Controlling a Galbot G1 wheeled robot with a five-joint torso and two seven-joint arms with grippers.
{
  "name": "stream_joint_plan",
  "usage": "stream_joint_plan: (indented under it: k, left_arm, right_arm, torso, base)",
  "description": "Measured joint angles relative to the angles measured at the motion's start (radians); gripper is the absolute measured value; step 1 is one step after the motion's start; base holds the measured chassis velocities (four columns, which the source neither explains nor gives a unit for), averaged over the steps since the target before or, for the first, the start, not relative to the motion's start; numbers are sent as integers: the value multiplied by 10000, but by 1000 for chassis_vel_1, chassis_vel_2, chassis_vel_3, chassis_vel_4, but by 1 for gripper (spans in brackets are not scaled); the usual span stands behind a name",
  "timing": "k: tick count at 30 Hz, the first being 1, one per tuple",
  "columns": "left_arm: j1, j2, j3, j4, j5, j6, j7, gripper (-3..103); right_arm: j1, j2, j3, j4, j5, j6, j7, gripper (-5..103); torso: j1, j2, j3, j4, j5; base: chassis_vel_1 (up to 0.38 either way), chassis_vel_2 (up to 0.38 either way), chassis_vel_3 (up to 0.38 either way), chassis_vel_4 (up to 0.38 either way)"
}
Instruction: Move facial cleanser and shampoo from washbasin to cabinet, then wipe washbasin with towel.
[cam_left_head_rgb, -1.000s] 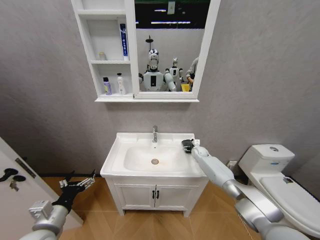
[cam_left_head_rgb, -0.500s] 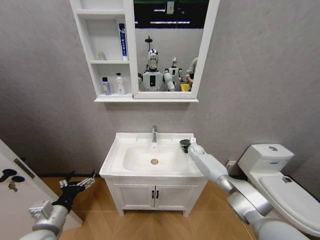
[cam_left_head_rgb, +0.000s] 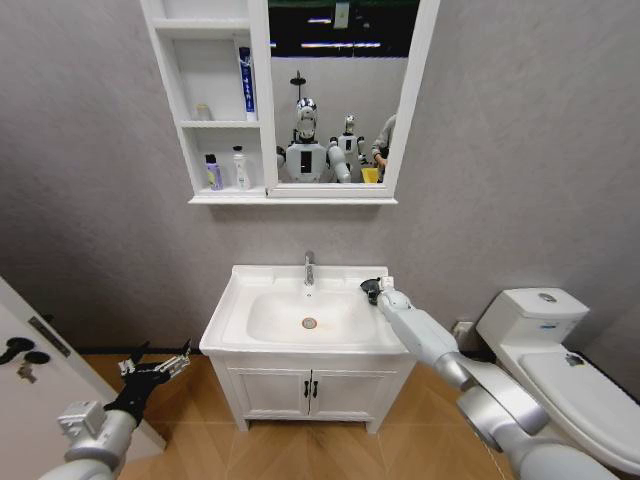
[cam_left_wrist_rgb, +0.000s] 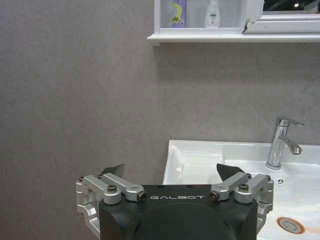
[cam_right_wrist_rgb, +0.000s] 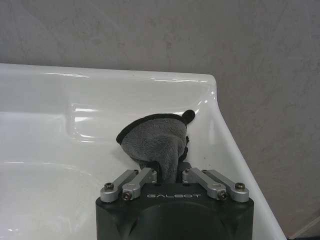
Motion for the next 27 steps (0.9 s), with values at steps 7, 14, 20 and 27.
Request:
stream_joint_plan:
  k: [7, 14, 20, 27]
  left_arm:
    - [0, 0, 0, 0, 0, 0, 0, 100]
    - [0, 0, 0, 0, 0, 0, -1, 100]
    - [0, 0, 0, 1, 0, 1, 0, 100]
    - [0, 0, 0, 0, 0, 1, -1, 100]
  right_arm:
    - [-427, -449, 74, 989, 286, -215, 269, 5]
    - [-1200, -1188, 267, 3428, 1226, -664, 1307, 5]
    - [-1822, -1437, 82, 5310, 1705, -887, 2207, 5]
    - [-2439, -1162, -590, 5820, 897, -816, 2262, 5]
  torso:
    - [2, 0, 1, -3, 1]
    - [1, 0, 0, -2, -1]
    - [1, 0, 0, 0, -1]
    - [1, 0, 0, -1, -1]
  base:
    - [0, 0, 0, 0]
    - [0, 0, 0, 0]
    - [0, 0, 0, 0]
    - [0, 0, 0, 0]
